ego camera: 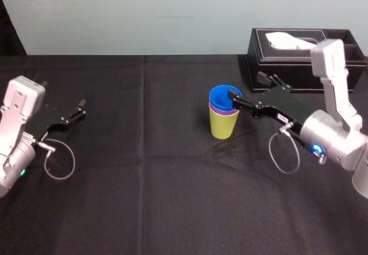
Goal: Stack the three plastic cups sequentially using one hand.
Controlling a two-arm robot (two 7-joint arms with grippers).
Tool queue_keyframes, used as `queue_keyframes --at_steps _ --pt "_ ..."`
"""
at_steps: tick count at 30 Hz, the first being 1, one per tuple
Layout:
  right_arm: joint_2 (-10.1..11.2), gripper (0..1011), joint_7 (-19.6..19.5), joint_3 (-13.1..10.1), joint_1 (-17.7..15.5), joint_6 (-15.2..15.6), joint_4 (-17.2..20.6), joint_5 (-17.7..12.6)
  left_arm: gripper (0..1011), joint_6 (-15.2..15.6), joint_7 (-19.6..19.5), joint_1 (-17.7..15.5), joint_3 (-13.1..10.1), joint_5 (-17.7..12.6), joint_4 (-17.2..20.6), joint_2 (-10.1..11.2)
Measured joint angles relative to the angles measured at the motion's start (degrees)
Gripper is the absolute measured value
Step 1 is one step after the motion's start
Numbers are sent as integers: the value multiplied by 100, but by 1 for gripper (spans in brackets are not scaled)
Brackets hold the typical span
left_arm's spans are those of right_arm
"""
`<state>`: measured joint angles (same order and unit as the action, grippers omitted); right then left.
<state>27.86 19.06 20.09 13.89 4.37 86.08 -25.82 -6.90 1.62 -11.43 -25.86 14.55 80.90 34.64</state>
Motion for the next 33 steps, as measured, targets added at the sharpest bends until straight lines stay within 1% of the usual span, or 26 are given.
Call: queue_keyframes --at_steps 2,3,6,7,8,9,10,11,13,16,19,22,25,33 --pt "-42 1000 -137 -86 -114 -62 42 19 1011 0 0 0 0 0 0 0" --pt "-95 1000 -298 -176 -228 -151 73 50 1011 0 0 0 0 0 0 0" --pt "-206 1000 -579 -304 -387 -302 107 125 1011 0 0 0 0 0 0 0" --pt "-290 1000 -770 -394 -482 -407 116 187 1011 0 0 0 0 0 0 0" --pt "-329 1000 -848 -430 -516 -452 116 215 1011 0 0 0 0 0 0 0" --pt "-404 1000 -1010 -490 -575 -541 109 285 1011 0 0 0 0 0 0 0" --pt "-404 1000 -1010 -490 -575 -541 109 285 1011 0 0 0 0 0 0 0" --pt "-482 1000 -1153 -541 -623 -599 80 362 1011 0 0 0 0 0 0 0" --pt "-556 1000 -1306 -581 -650 -639 36 446 1011 0 1 0 0 0 0 0" --pt "-704 1000 -1570 -631 -658 -674 -132 640 1011 0 0 0 0 0 0 0" --pt "-780 1000 -1662 -643 -635 -683 -269 759 1011 0 0 0 0 0 0 0" --pt "-811 1000 -1658 -643 -607 -683 -360 844 1011 0 0 0 0 0 0 0" --pt "-810 1000 -1596 -642 -592 -670 -389 865 1011 0 0 0 0 0 0 0" --pt "-813 1000 -1602 -642 -600 -670 -383 863 1011 0 0 0 0 0 0 0"
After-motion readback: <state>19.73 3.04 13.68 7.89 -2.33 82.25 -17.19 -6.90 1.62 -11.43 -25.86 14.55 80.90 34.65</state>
